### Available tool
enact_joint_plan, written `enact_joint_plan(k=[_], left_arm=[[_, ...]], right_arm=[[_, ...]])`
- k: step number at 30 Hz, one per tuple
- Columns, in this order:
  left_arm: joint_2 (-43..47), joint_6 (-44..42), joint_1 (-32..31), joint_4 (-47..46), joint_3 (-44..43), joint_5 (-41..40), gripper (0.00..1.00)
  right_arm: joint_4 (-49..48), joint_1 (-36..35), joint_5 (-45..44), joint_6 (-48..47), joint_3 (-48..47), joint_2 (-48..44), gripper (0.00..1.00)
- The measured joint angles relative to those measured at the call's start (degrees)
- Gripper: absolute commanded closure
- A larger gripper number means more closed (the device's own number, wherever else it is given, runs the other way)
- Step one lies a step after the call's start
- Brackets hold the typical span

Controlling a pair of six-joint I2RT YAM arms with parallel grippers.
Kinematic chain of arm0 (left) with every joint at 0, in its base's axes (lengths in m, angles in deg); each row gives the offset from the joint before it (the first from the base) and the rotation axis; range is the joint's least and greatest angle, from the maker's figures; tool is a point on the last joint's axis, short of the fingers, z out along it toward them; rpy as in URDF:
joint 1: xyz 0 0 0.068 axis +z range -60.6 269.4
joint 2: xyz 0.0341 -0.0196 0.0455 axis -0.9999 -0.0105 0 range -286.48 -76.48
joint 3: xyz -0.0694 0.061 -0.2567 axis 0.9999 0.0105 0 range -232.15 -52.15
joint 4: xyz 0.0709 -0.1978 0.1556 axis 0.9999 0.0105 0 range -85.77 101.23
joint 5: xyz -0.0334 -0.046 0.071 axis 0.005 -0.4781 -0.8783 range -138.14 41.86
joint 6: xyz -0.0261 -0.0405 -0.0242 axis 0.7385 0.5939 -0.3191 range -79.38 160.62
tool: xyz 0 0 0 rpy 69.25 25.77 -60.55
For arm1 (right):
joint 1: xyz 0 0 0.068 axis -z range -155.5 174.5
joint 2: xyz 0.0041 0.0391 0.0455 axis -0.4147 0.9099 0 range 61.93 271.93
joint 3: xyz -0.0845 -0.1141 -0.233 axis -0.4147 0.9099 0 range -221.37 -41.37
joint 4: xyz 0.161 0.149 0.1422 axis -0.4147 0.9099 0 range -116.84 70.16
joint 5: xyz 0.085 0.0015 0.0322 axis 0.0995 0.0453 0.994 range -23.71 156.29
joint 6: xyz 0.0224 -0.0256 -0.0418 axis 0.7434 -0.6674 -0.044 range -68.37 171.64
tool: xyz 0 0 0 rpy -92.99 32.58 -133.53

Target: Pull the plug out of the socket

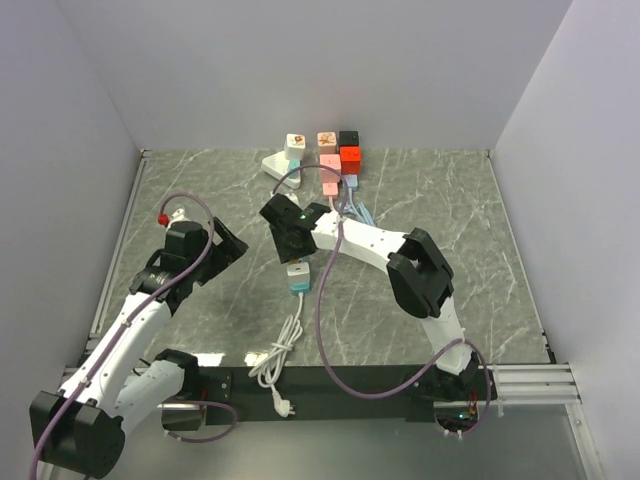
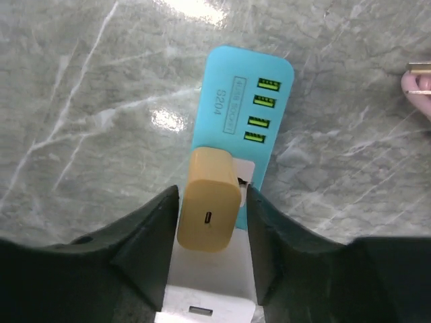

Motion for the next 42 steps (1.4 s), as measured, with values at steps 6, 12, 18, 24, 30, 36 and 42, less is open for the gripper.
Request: enact_joint_plan(k=[6,12,18,24,30,36,42], left_arm=[[-0.3,0.0,0.1,-2.5,3.0,2.8,0.01],[-3.5,0.0,0.2,-7.6,4.5,6.4,0.01],[-9.7,2.6,0.2,-16.5,6.1,11.3,0.01],[-18.4,6.8,0.2,-25.9,9.0,15.5,0.02],[-21.1,7.7,0.2,-27.3,10.1,16.5,0.02],[-19.3,7.4,0.2,-27.9,10.1,16.9,0.02],[-18.1,5.1,0.2,-25.0,9.7,17.0,0.02]], right_arm=[[-2.8,0.4,3.5,0.7,2.2,-0.9,1.00],[-13.2,3.7,16.3,0.1,15.3,-8.8,1.00],[-17.4,6.8,30.1,-1.0,21.4,-12.7,1.00],[-23.1,6.7,37.7,1.2,23.0,-12.7,1.00],[-24.9,7.9,36.2,3.8,25.5,-15.7,1.00],[-22.0,15.2,22.8,6.1,33.7,-34.0,1.00],[-11.2,31.5,-2.7,9.6,35.8,-46.3,1.00]])
